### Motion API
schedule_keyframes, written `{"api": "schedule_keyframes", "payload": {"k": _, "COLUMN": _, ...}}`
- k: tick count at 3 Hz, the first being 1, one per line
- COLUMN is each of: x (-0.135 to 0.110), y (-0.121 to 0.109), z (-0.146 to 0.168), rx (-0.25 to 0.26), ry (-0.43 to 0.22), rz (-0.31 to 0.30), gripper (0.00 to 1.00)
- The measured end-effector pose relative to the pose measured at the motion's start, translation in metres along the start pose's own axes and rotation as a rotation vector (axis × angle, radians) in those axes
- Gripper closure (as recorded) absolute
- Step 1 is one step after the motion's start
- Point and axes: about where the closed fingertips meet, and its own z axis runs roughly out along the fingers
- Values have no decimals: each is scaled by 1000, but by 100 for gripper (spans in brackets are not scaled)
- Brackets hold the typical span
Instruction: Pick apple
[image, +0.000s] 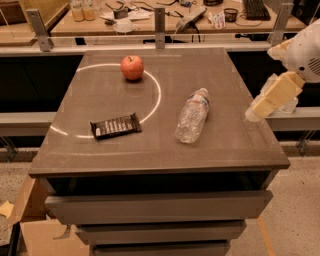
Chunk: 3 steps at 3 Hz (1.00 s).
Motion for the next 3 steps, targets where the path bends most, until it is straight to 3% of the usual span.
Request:
{"api": "schedule_keyframes", "payload": {"k": 1, "x": -27, "y": -29, "z": 30, "rx": 37, "ry": -155, "rz": 35, "gripper": 0}}
{"api": "schedule_keyframes", "payload": {"k": 3, "x": -33, "y": -29, "z": 36, "rx": 24, "ry": -185, "rz": 42, "gripper": 0}}
